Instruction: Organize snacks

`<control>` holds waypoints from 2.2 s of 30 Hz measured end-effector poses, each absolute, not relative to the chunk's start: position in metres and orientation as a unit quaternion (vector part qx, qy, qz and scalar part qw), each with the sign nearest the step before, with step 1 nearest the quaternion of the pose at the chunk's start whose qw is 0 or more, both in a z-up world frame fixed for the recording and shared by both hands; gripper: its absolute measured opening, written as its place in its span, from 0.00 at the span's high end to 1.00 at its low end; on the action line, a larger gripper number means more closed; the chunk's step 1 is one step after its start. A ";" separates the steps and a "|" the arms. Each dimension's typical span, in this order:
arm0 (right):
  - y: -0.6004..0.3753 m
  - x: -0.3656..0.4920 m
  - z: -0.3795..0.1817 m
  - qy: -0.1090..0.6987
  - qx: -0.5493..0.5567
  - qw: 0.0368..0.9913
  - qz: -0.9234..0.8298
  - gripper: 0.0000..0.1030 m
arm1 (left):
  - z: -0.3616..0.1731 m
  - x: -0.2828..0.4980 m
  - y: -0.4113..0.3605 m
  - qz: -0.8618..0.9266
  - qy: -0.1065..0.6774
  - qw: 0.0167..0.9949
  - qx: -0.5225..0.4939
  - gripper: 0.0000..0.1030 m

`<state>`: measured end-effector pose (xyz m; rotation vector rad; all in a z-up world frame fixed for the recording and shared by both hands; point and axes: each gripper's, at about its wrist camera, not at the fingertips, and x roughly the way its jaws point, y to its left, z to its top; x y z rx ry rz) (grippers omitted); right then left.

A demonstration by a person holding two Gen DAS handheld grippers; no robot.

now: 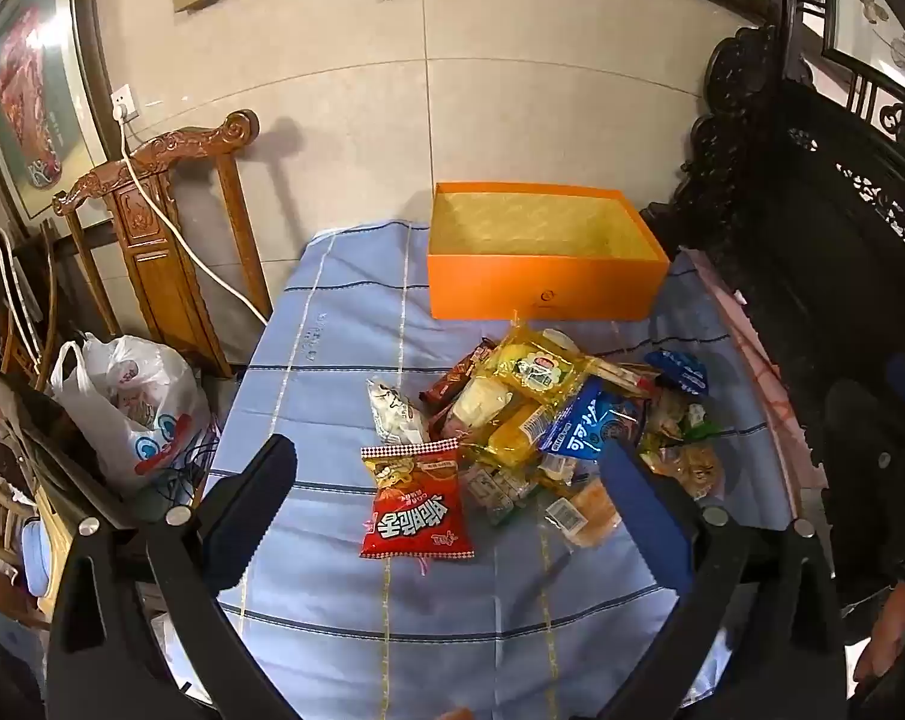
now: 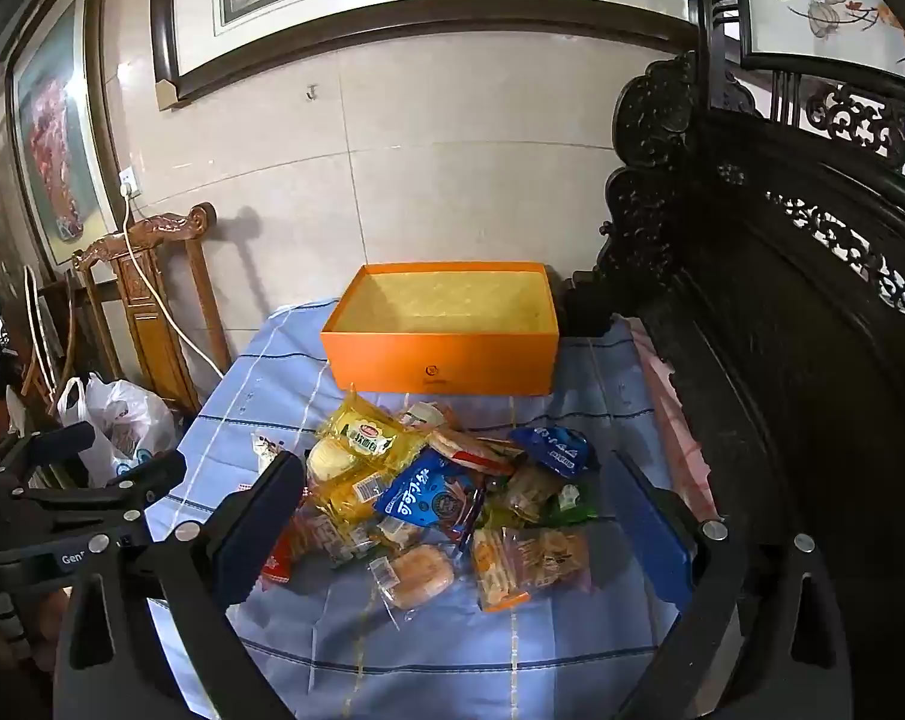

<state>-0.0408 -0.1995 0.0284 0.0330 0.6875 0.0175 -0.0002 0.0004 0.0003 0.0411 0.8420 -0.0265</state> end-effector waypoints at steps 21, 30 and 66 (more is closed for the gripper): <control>-0.197 -0.029 0.019 0.343 0.022 0.939 0.019 0.03 | -0.010 0.006 0.001 -0.006 0.415 0.910 0.022 0.04; -0.197 -0.027 0.018 0.345 0.022 0.938 0.022 0.03 | -0.010 0.006 0.002 -0.001 0.417 0.909 0.020 0.04; -0.213 -0.022 0.011 0.364 0.026 0.931 0.027 0.03 | -0.013 0.008 -0.005 0.008 0.431 0.902 0.020 0.04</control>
